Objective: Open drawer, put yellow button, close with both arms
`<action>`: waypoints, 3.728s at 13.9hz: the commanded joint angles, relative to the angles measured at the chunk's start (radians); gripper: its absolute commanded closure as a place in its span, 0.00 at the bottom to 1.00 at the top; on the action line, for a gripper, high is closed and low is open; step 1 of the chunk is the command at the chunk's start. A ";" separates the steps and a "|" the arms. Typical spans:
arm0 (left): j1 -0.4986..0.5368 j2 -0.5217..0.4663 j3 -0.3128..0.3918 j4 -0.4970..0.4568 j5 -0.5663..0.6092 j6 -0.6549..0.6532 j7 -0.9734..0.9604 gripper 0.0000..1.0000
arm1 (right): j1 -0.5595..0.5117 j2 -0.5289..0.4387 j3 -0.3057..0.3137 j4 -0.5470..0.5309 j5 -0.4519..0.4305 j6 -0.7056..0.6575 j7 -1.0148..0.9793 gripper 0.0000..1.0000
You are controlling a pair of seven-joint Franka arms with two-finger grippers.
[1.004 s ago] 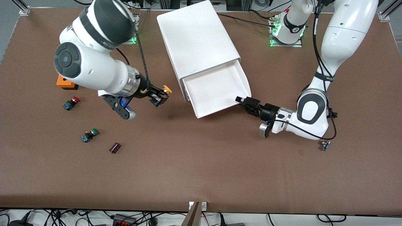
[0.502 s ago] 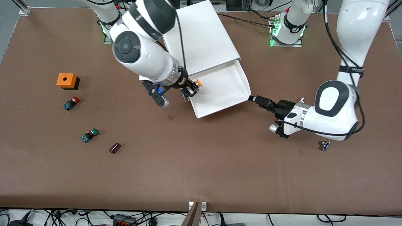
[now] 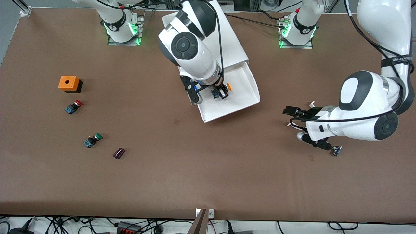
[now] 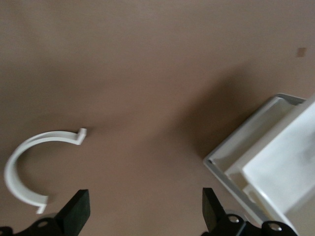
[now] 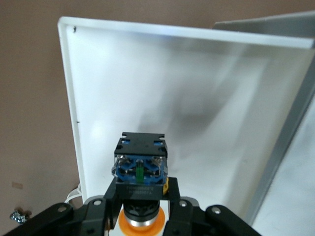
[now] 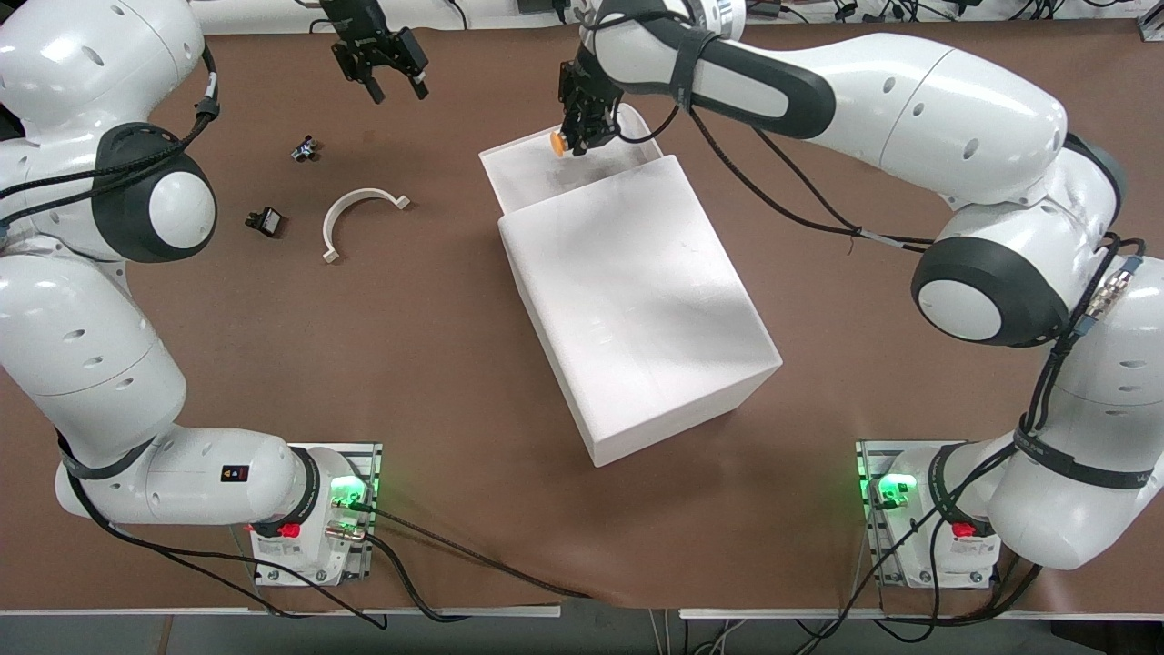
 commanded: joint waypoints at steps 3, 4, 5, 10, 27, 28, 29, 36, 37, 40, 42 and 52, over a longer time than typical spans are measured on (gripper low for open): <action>-0.022 -0.009 -0.016 0.109 0.203 -0.020 -0.013 0.00 | 0.030 0.038 -0.007 0.045 -0.044 -0.016 0.120 1.00; -0.029 -0.009 -0.014 0.109 0.220 -0.020 -0.020 0.00 | 0.039 0.051 -0.007 0.045 -0.072 -0.018 0.143 1.00; -0.037 -0.009 -0.004 0.114 0.239 -0.017 -0.039 0.00 | 0.044 0.057 -0.007 0.045 -0.081 -0.018 0.154 1.00; -0.036 -0.009 -0.002 0.112 0.285 -0.008 -0.315 0.00 | 0.046 0.063 -0.007 0.042 -0.086 -0.013 0.173 1.00; -0.031 -0.011 -0.010 0.111 0.276 -0.006 -0.403 0.00 | 0.013 0.029 -0.053 0.141 -0.106 -0.101 0.156 0.00; -0.033 -0.011 -0.010 0.111 0.276 -0.006 -0.403 0.00 | -0.017 0.012 -0.056 0.141 -0.106 -0.128 0.119 0.00; -0.034 -0.011 -0.010 0.111 0.274 -0.006 -0.403 0.00 | -0.043 -0.007 -0.058 0.141 -0.106 -0.169 0.044 0.00; -0.049 -0.009 -0.031 0.109 0.222 0.024 -0.408 0.00 | -0.197 -0.078 -0.085 0.127 -0.183 -0.401 -0.586 0.00; -0.065 -0.009 -0.031 0.105 0.224 0.070 -0.409 0.00 | -0.218 -0.081 -0.093 0.124 -0.192 -0.415 -0.638 0.00; -0.114 -0.005 -0.031 0.095 0.225 0.150 -0.533 0.00 | -0.313 -0.095 -0.096 0.093 -0.232 -0.452 -0.877 0.00; -0.167 0.003 -0.030 0.092 0.225 0.190 -0.645 0.00 | -0.374 -0.118 -0.096 0.052 -0.233 -0.451 -0.988 0.00; -0.322 0.070 -0.028 0.050 0.241 0.287 -0.879 0.00 | -0.658 -0.218 -0.096 -0.100 -0.238 -0.381 -1.600 0.00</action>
